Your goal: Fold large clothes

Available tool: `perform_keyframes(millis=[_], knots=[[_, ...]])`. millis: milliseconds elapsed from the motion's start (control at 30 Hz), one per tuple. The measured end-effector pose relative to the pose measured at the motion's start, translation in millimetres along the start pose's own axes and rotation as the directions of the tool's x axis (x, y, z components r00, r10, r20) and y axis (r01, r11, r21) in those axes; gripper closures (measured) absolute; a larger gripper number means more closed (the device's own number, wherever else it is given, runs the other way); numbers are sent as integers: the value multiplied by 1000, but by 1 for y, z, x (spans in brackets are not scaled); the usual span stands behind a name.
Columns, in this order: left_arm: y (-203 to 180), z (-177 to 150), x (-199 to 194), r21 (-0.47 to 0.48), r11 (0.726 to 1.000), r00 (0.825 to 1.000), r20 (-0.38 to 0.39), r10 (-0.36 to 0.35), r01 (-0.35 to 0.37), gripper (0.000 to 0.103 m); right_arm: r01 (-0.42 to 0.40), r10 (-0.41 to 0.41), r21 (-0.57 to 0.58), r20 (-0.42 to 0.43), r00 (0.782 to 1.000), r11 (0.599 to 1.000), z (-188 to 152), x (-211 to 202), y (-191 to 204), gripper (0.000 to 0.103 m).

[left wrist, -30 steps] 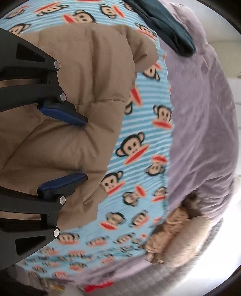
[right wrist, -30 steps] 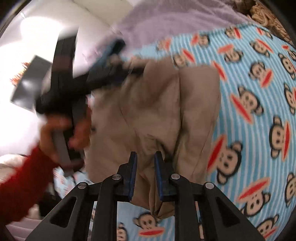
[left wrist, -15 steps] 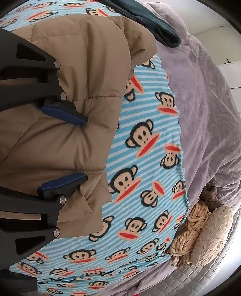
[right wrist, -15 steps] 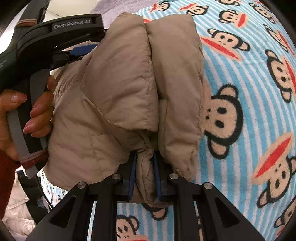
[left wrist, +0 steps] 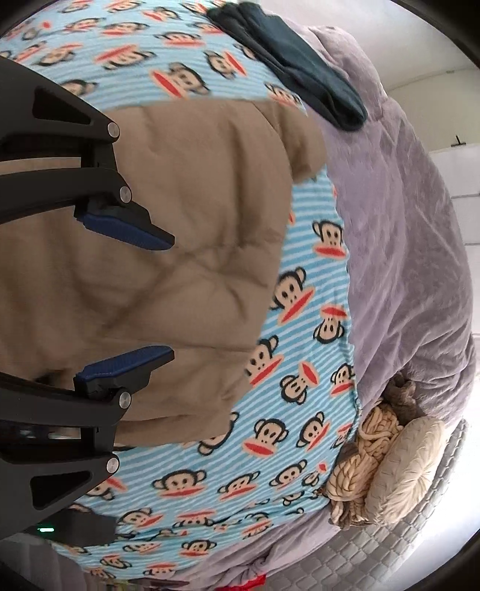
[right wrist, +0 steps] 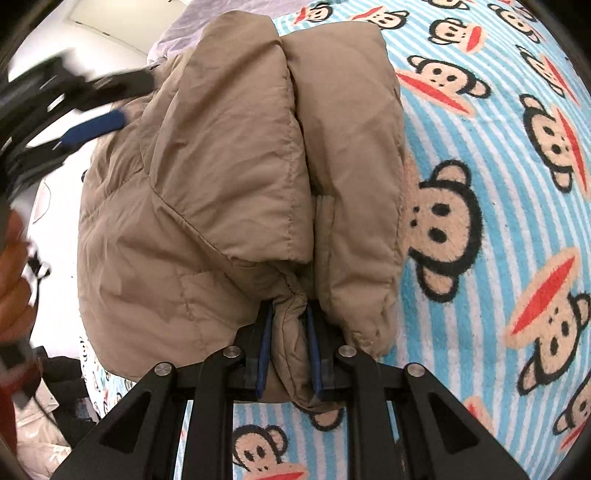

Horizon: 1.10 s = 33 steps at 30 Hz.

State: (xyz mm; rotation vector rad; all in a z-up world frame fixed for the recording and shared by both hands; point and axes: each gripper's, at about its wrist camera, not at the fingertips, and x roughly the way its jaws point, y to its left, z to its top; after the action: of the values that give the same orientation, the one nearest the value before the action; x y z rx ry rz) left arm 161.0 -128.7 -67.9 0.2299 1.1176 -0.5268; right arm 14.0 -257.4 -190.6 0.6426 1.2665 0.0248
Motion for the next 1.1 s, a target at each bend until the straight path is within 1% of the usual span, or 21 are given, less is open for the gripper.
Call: perform_keyframes(millis=[133, 200, 333, 400, 467, 500, 533, 567, 633, 700, 800, 933, 967, 1000, 1100], knots=[[19, -40, -32, -66, 998, 1000, -8, 10, -10, 47, 23, -23, -4, -3, 1000, 1000, -1, -5, 9, 82], [27, -59, -42, -95, 995, 1000, -20, 15, -17, 47, 33, -33, -8, -5, 999, 999, -1, -9, 14, 81], [45, -100, -56, -149, 988, 998, -58, 33, -42, 47, 57, -57, -4, -12, 998, 998, -5, -15, 24, 79], [51, -117, -60, -170, 984, 997, -72, 36, -48, 47, 67, -68, -5, -17, 998, 998, -8, -17, 28, 78], [54, -127, -64, -180, 982, 996, -78, 38, -52, 47, 72, -72, -7, -20, 997, 997, -11, -22, 34, 77], [56, -134, -67, -185, 981, 995, -85, 44, -59, 43, 71, -71, -9, -20, 997, 997, -13, -25, 36, 76], [56, -137, -69, -185, 981, 995, -90, 47, -63, 34, 71, -72, -11, -20, 997, 997, -14, -26, 38, 76], [57, -140, -71, -188, 980, 995, -90, 51, -67, 19, 74, -74, -15, -20, 997, 997, -15, -29, 41, 75], [55, -148, -80, -186, 980, 996, -69, 54, -66, 18, 78, -78, -18, -18, 997, 997, -15, -37, 47, 72], [53, -149, -83, -177, 982, 996, -79, 48, -62, 18, 76, -76, -18, -15, 997, 997, -17, -44, 51, 66], [51, -153, -86, -194, 980, 995, -90, 32, -49, 18, 70, -70, -18, -10, 998, 997, -17, -57, 56, 58], [50, -160, -95, -220, 974, 996, -82, 26, -44, 17, 71, -72, -27, -14, 997, 997, -23, -70, 66, 53], [50, -162, -97, -225, 973, 996, -85, 24, -42, 1, 71, -72, -29, -13, 997, 997, -26, -74, 68, 49], [50, -164, -100, -232, 972, 996, -82, 28, -46, 0, 70, -71, -30, -13, 997, 997, -30, -77, 69, 44], [50, -168, -108, -246, 968, 996, -81, 31, -50, 0, 74, -75, -31, -19, 997, 997, -38, -83, 70, 40]])
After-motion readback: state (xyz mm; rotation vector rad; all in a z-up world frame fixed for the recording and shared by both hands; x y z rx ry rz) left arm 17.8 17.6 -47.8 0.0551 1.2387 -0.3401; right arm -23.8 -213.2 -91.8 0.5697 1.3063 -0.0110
